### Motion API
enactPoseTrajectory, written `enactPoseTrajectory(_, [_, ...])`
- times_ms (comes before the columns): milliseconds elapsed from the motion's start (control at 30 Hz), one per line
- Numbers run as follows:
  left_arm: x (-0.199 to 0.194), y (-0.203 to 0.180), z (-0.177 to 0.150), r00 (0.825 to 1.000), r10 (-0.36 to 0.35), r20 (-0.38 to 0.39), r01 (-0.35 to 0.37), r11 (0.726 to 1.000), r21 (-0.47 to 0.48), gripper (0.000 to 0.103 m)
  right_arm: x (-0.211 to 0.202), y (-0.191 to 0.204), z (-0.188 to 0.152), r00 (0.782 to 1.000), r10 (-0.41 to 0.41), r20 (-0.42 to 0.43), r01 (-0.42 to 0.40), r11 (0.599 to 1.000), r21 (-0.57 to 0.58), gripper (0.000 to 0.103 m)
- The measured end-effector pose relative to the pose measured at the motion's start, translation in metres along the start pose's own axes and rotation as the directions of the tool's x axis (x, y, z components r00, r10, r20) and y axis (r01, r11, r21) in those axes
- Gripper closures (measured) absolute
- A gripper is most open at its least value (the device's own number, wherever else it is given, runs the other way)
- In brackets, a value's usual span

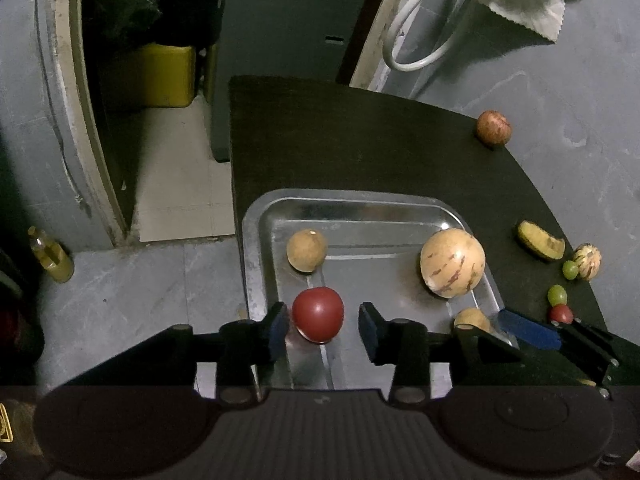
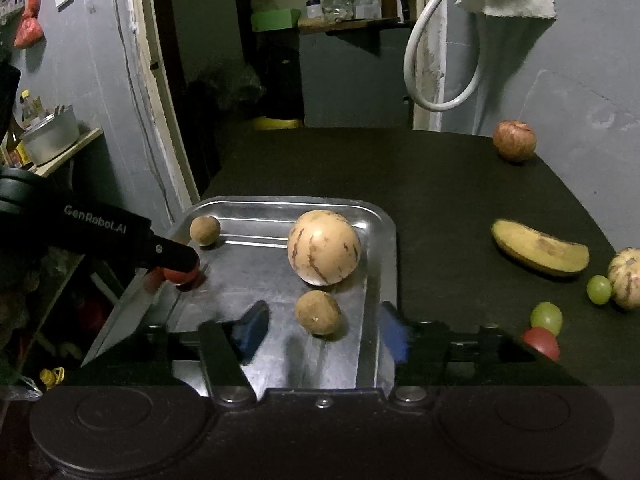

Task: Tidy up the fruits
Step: 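Carry both fruits into the metal tray and open both tools to release, then move the right tool toward the red tomato beside the green grape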

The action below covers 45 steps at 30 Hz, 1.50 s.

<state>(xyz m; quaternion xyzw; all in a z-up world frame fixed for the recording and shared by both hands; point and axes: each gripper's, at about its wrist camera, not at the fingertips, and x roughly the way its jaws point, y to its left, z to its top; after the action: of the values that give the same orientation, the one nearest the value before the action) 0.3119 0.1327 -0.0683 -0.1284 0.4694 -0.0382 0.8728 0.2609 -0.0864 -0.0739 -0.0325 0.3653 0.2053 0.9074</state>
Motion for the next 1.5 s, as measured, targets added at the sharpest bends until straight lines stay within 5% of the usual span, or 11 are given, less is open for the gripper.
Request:
enactPoseTrajectory(267, [-0.024,-0.005,-0.006,0.999,0.002,0.049,0.000,1.000,-0.029,0.045,-0.038,-0.006,0.001,0.999,0.012,0.040,-0.012,1.000,0.004,0.010])
enactPoseTrajectory(533, [-0.062,-0.014,-0.025,0.994,0.034,0.106,-0.026,0.997,-0.076,0.002,-0.076,-0.012,-0.007,0.998,0.040,0.055,-0.040,0.999,-0.009,0.001])
enactPoseTrajectory(1000, [-0.093,-0.034,-0.086,0.991,0.130,-0.017,-0.131,0.989,-0.071,0.001,-0.120,-0.051,-0.062,0.994,0.098,-0.056,-0.098,0.995,0.006,0.001])
enactPoseTrajectory(1233, [-0.098,-0.056,-0.113,0.988,0.085,-0.130,-0.094,0.994,-0.064,0.001,-0.135,-0.093,-0.090,0.993,0.058,-0.103,-0.045,0.991,0.122,0.001])
enactPoseTrajectory(1500, [-0.095,-0.102,-0.116,0.990,0.056,-0.133,-0.050,0.998,0.047,0.001,-0.150,-0.134,-0.103,0.996,-0.024,-0.087,0.042,0.975,0.217,0.001])
